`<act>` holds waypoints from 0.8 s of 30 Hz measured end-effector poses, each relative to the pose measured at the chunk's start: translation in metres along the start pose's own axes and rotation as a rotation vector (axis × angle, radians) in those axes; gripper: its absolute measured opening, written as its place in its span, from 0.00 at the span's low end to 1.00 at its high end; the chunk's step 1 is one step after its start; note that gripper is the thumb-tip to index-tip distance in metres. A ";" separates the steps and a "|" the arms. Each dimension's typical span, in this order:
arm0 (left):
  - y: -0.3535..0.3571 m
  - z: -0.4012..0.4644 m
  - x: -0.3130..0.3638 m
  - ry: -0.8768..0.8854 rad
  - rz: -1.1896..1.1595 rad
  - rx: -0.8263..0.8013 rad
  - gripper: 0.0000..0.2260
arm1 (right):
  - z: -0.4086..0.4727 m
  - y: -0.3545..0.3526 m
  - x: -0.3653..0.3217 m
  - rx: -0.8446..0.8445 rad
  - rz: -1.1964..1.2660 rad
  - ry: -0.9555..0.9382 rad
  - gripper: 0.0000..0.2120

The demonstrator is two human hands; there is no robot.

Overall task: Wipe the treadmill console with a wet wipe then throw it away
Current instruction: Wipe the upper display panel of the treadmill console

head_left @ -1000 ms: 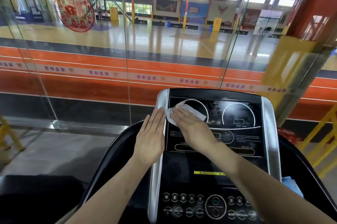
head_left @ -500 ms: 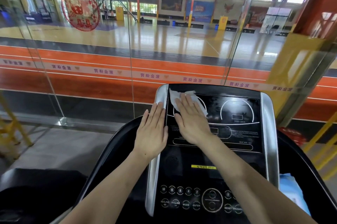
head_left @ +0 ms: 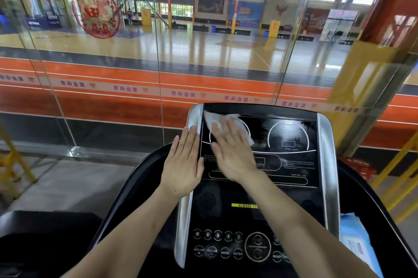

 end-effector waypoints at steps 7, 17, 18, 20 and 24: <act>-0.004 0.000 0.004 -0.023 0.075 -0.002 0.29 | -0.058 -0.016 0.071 0.047 -0.024 0.161 0.33; -0.006 0.004 0.031 0.024 0.105 -0.018 0.28 | -0.042 -0.017 0.050 -0.001 0.001 0.065 0.30; -0.006 0.006 0.035 0.032 0.107 -0.017 0.28 | -0.056 -0.019 0.069 0.022 -0.015 0.105 0.30; -0.005 0.009 0.044 0.039 0.103 -0.024 0.28 | -0.088 -0.025 0.108 0.082 -0.020 0.229 0.31; -0.002 0.013 0.063 0.055 0.095 -0.072 0.28 | -0.095 -0.028 0.122 0.096 0.035 0.416 0.35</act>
Point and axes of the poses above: each hand's wrist, its own z-axis towards the middle knuckle, its own y-axis out of the palm, x = y × z, the point moved 1 cm from there along z, towards the middle knuckle, and after that the axes turned 15 degrees about -y, right-handed, at the moved point
